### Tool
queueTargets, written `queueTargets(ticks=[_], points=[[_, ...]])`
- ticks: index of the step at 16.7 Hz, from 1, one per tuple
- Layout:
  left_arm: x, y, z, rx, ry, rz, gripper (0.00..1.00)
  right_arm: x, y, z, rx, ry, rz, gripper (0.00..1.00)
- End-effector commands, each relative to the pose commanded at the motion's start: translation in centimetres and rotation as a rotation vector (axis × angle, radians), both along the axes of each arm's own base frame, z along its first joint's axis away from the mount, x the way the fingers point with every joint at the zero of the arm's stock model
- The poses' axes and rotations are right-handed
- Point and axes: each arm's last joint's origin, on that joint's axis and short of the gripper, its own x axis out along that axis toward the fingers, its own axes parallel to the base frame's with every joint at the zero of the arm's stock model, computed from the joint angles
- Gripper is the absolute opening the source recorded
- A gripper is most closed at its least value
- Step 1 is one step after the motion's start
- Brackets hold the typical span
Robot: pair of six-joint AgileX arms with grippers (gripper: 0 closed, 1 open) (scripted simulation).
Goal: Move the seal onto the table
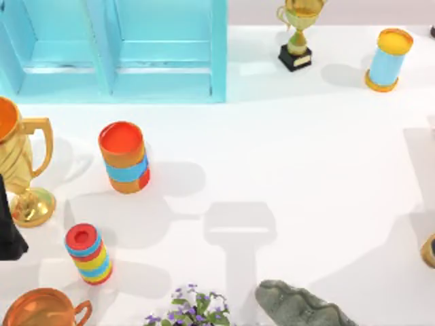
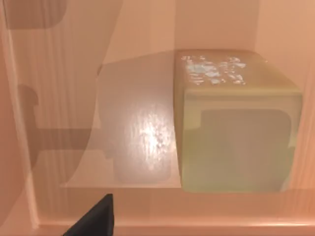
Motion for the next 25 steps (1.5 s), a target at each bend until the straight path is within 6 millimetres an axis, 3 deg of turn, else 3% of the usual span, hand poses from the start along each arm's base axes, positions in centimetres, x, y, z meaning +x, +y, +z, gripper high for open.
queueTargets(ticks=[4, 13, 18, 25], points=[[0.0, 0.0, 0.0, 0.0, 0.0, 0.0, 1.0, 0.1, 0.0, -1.1, 0.001, 0.003, 0.0, 1.0], [0.0, 0.0, 0.0, 0.0, 0.0, 0.0, 1.0, 0.1, 0.0, -9.5, -0.001, -0.001, 0.0, 1.0], [0.0, 0.0, 0.0, 0.0, 0.0, 0.0, 1.0, 0.0, 0.0, -10.0, 0.0, 0.0, 0.0, 1.0], [0.0, 0.0, 0.0, 0.0, 0.0, 0.0, 1.0, 0.0, 0.0, -10.0, 0.0, 0.0, 0.0, 0.47]])
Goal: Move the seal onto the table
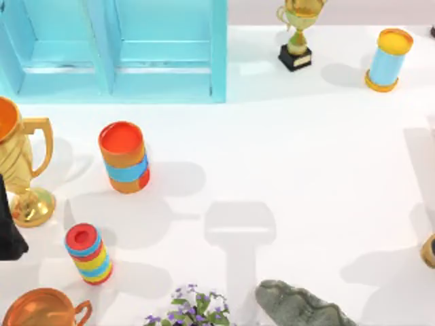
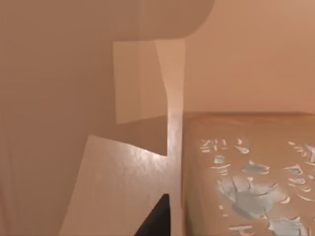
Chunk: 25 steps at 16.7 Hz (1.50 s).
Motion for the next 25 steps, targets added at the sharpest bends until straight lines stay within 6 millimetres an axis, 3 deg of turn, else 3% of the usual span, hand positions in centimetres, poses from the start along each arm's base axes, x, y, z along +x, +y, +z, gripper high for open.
queueTargets(ticks=[6, 7, 17, 21, 25], points=[[0.0, 0.0, 0.0, 0.0, 0.0, 0.0, 1.0, 0.0, 0.0, 0.0, 0.0, 0.0, 0.0, 0.02], [0.0, 0.0, 0.0, 0.0, 0.0, 0.0, 1.0, 0.0, 0.0, 0.0, 0.0, 0.0, 0.0, 0.0], [0.0, 0.0, 0.0, 0.0, 0.0, 0.0, 1.0, 0.2, -0.1, 0.4, -0.004, -0.013, -0.015, 0.0], [0.0, 0.0, 0.0, 0.0, 0.0, 0.0, 1.0, 2.2, 0.3, 3.7, -0.007, -0.08, -0.118, 0.0], [0.0, 0.0, 0.0, 0.0, 0.0, 0.0, 1.0, 3.9, 4.0, 8.3, 0.017, -0.098, -0.2, 0.0]])
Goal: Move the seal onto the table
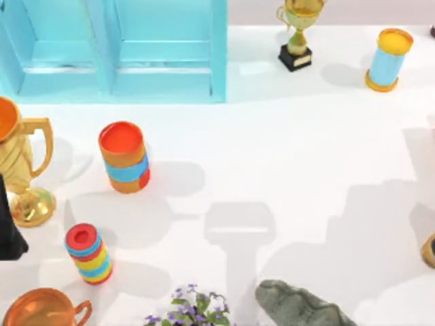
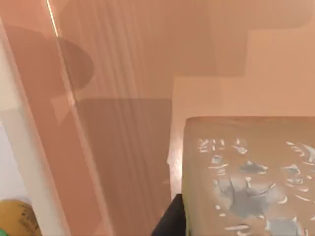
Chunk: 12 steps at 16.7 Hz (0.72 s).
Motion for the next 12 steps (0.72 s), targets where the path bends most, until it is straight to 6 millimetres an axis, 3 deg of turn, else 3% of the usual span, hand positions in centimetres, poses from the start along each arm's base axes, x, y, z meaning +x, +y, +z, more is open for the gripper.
queueTargets(ticks=[3, 7, 12], points=[[0.0, 0.0, 0.0, 0.0, 0.0, 0.0, 1.0, -0.4, 4.8, 3.3, 0.012, 0.032, 0.042, 0.0], [0.0, 0.0, 0.0, 0.0, 0.0, 0.0, 1.0, -2.9, 10.0, 6.4, -0.009, 0.073, 0.163, 0.0], [0.0, 0.0, 0.0, 0.0, 0.0, 0.0, 1.0, -3.7, 11.0, 6.8, -0.019, 0.097, 0.199, 0.0]])
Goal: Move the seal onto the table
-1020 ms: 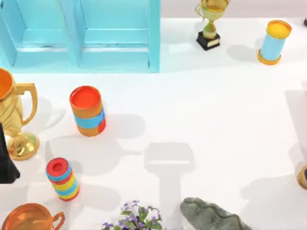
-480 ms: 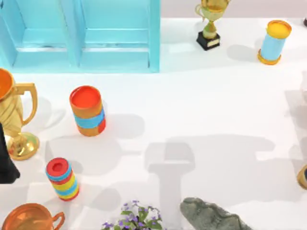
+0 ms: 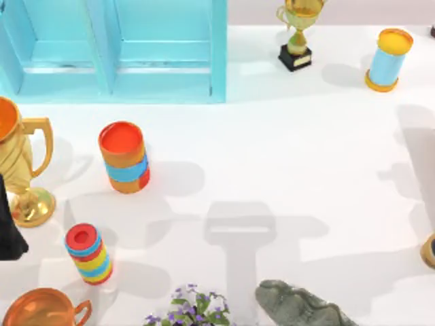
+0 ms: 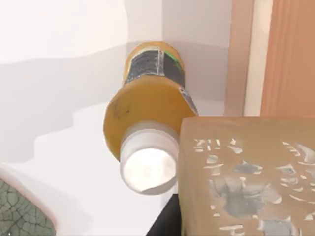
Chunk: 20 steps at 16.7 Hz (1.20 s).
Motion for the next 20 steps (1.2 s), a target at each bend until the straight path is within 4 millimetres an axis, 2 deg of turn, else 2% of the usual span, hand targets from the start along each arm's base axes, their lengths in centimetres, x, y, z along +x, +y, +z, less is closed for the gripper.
queueTargets(ticks=[3, 6, 10, 13, 16, 18, 20], points=[[0.0, 0.0, 0.0, 0.0, 0.0, 0.0, 1.0, 0.1, -0.1, 0.3, 0.001, -0.016, -0.008, 0.0], [0.0, 0.0, 0.0, 0.0, 0.0, 0.0, 1.0, 1.1, 0.1, 2.3, -0.006, -0.107, -0.015, 0.0], [0.0, 0.0, 0.0, 0.0, 0.0, 0.0, 1.0, 4.2, 1.6, 6.6, 0.004, -0.305, -0.012, 0.0], [0.0, 0.0, 0.0, 0.0, 0.0, 0.0, 1.0, 7.1, 3.9, 8.1, 0.035, -0.404, -0.008, 0.0], [0.0, 0.0, 0.0, 0.0, 0.0, 0.0, 1.0, 10.3, 7.2, 7.2, 0.07, -0.419, -0.004, 0.0], [0.0, 0.0, 0.0, 0.0, 0.0, 0.0, 1.0, 12.3, 10.0, 4.7, 0.085, -0.372, -0.003, 0.0], [0.0, 0.0, 0.0, 0.0, 0.0, 0.0, 1.0, 13.8, 13.0, 1.1, 0.086, -0.29, -0.002, 0.0]])
